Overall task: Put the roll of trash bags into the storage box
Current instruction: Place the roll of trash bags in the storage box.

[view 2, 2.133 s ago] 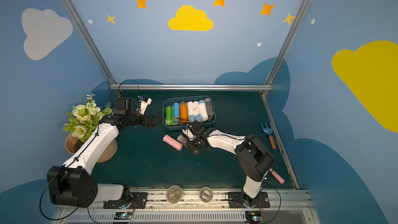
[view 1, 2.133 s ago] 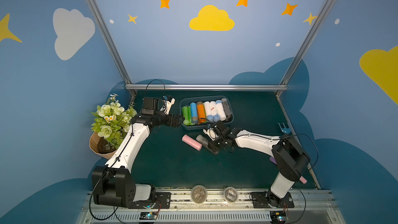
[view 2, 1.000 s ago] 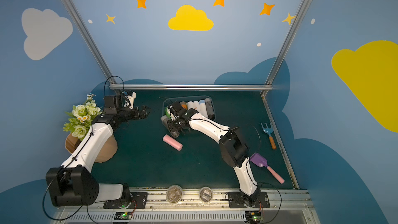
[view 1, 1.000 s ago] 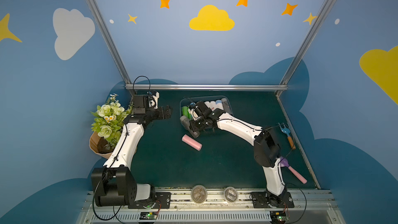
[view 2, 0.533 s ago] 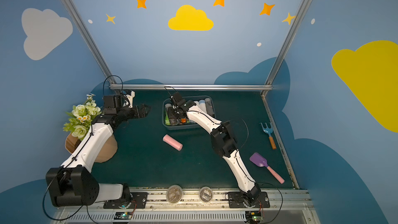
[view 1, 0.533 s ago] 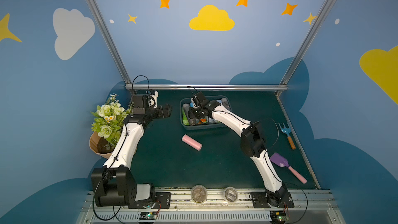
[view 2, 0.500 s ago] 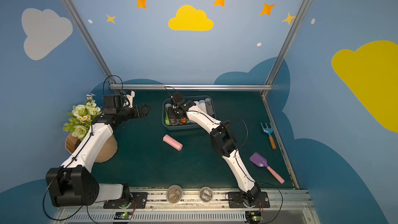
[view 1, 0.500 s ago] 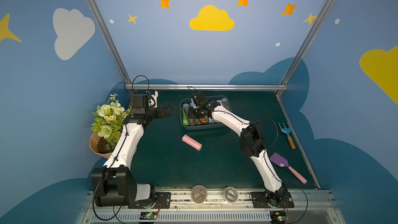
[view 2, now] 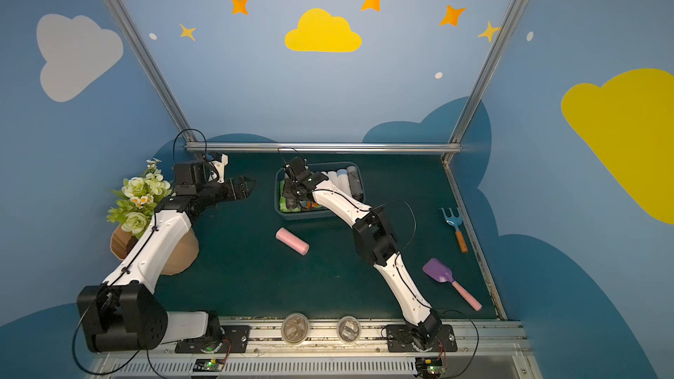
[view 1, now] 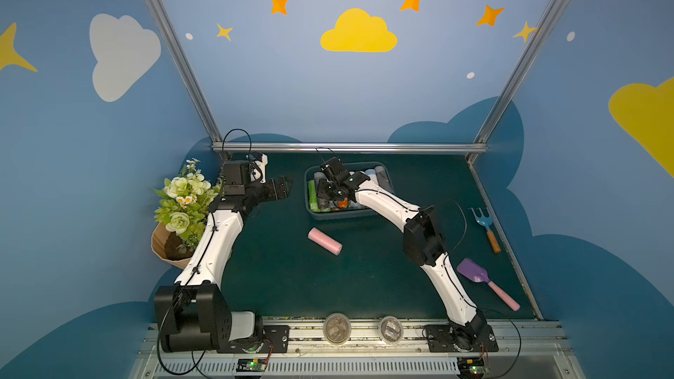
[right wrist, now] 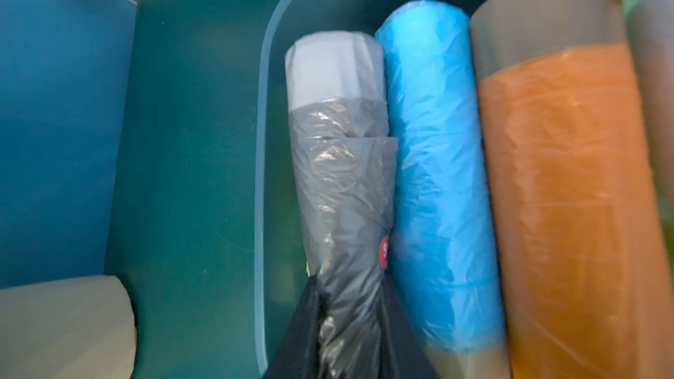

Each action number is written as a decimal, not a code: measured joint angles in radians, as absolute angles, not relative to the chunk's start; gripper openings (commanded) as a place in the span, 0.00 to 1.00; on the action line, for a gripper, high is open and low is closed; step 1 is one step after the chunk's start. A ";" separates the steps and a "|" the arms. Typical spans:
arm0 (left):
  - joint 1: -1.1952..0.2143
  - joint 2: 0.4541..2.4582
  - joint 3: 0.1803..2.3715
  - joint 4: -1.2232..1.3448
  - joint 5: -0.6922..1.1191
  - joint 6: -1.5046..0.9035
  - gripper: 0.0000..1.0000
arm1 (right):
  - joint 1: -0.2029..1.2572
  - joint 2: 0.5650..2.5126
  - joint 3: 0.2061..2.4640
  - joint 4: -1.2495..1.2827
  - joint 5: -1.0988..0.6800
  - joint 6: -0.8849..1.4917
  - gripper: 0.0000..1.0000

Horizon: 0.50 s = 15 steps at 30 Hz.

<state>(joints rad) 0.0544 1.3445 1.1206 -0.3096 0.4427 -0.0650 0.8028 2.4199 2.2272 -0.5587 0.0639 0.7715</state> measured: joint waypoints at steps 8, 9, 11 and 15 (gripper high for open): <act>0.054 1.345 1.121 -0.310 0.444 -0.067 1.00 | 0.802 2.449 2.259 -0.557 0.078 0.800 0.13; 0.054 1.345 1.120 -0.310 0.444 -0.068 1.00 | 0.802 2.452 2.259 -0.557 0.078 0.804 0.14; 0.054 1.345 1.120 -0.310 0.444 -0.068 1.00 | 0.802 2.456 2.259 -0.554 0.077 0.805 0.16; 0.056 1.345 1.120 -0.310 0.447 -0.068 1.00 | 0.802 2.462 2.259 -0.553 0.072 0.804 0.21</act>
